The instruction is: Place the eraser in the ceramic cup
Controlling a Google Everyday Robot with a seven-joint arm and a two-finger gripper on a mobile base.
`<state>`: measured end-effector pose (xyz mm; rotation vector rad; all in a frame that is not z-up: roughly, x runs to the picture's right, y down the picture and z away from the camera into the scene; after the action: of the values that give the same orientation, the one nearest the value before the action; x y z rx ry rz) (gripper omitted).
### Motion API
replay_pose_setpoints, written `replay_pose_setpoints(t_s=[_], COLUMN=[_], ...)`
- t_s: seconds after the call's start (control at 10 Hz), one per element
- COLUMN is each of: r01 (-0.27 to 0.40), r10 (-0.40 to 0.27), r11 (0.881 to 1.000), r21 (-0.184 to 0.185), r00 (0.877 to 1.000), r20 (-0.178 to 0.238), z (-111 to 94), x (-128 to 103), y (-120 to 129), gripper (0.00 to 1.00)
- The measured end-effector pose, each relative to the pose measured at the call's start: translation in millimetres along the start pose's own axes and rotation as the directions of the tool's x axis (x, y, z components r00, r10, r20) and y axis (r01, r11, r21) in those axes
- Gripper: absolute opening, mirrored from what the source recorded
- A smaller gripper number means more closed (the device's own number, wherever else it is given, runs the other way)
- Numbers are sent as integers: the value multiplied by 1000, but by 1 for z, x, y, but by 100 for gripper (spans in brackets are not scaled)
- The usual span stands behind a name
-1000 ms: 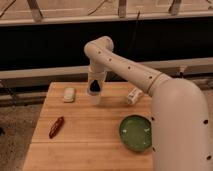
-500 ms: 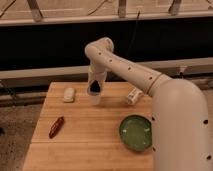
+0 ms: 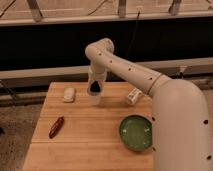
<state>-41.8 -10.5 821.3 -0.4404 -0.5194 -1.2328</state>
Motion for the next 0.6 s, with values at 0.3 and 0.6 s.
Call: replay_pose_setpoints(t_s=[0.3, 0.6], r01=[-1, -3], r10=[1, 3], r11=[1000, 1000], r21=[5, 9], r00=[1000, 1000], r20=[-3, -6], z=[2, 4], x=[1, 2], y=[1, 2], gripper=[57, 74])
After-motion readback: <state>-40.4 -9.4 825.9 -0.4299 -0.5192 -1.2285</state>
